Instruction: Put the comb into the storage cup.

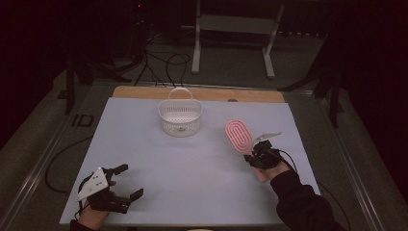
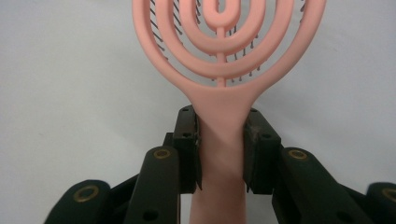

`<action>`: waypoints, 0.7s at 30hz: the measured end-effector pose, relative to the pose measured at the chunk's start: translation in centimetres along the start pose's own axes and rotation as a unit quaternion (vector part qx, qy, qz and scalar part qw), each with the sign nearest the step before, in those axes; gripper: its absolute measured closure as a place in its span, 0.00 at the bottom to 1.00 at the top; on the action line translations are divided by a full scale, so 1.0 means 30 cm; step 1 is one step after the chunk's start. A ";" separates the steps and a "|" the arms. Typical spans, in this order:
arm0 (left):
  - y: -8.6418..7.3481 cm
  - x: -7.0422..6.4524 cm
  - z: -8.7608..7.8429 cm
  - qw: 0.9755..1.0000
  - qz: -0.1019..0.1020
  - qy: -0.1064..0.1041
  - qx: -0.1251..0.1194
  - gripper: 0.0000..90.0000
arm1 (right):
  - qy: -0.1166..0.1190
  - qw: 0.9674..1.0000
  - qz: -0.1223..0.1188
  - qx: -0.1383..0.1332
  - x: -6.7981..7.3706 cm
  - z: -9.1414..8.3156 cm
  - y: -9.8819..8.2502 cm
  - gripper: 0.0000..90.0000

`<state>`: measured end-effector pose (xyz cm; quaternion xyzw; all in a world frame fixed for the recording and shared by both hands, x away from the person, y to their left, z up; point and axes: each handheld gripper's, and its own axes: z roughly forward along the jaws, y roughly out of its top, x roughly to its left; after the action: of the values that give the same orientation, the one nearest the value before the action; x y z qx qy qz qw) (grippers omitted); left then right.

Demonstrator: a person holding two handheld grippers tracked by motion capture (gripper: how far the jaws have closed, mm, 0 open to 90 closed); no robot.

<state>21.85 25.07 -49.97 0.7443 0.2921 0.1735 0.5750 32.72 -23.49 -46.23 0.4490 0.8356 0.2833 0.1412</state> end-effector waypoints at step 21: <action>-0.003 0.003 0.005 1.000 -0.004 0.000 0.003 0.00 | 0.064 0.992 -0.019 -0.107 0.049 -0.015 -0.041 0.78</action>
<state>21.98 25.03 -50.10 0.7448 0.2958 0.1703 0.5733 30.85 -22.96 -46.57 0.3963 0.8160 0.3969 0.1396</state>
